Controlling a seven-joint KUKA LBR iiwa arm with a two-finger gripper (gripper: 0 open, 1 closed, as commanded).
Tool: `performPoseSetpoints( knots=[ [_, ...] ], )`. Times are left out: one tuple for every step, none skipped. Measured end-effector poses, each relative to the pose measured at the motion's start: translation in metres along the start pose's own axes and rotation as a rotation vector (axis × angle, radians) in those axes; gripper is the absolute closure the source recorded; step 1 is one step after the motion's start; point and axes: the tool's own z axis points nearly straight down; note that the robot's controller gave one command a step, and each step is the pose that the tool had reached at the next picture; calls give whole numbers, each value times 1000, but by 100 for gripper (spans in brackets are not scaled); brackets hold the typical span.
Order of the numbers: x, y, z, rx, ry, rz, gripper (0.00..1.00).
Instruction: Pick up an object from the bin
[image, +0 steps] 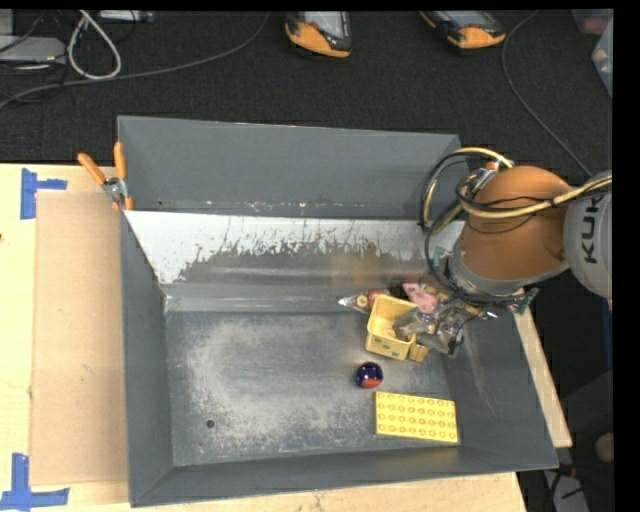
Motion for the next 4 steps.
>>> performPoseSetpoints(
  knots=[
    [2,4,8,16,-15,21,100],
    [-16,10,1,14,-14,15,100],
    [-21,10,3,19,-13,-28,100],
    [-34,7,4,14,-17,31,100]
  ],
)
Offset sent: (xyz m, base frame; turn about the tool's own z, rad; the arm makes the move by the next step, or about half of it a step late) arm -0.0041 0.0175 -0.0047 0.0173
